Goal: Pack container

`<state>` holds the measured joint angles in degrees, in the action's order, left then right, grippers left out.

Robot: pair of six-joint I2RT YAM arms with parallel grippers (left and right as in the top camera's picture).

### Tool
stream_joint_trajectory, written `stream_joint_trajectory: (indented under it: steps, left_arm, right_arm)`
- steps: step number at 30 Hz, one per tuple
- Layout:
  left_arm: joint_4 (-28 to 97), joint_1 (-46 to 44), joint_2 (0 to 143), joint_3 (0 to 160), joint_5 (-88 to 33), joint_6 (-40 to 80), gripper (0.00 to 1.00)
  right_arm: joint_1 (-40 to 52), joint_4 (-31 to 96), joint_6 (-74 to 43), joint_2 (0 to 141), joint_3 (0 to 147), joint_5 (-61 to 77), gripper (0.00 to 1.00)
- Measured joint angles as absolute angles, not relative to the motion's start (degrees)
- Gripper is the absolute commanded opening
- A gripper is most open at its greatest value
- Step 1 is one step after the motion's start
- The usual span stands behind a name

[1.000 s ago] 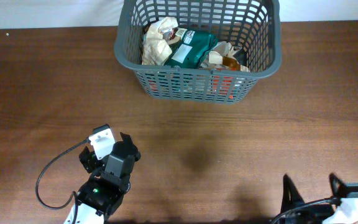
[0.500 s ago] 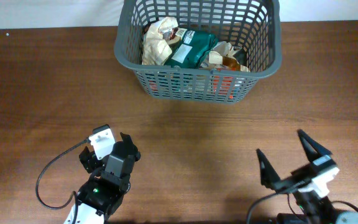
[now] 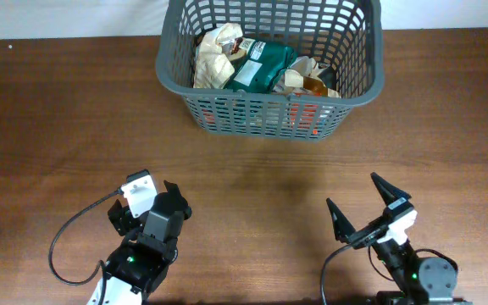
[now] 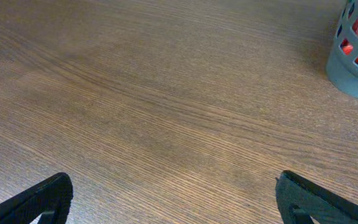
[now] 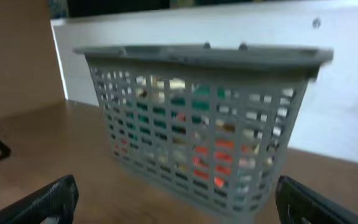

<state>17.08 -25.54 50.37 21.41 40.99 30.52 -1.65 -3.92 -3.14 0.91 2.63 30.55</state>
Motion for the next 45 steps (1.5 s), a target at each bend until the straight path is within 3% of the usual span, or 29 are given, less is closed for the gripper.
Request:
stream_joint_trajectory:
  steps: [11, 45]
  left_arm:
    - [17.1, -25.5, 50.4, 21.4, 41.0, 30.5, 0.99]
    - [17.1, -25.5, 50.4, 21.4, 41.0, 30.5, 0.99]
  right_arm:
    - [-1.6, 2.5, -3.1, 0.9, 0.7, 29.6, 0.99]
    - [-1.6, 2.5, -3.0, 0.9, 0.7, 29.5, 0.99]
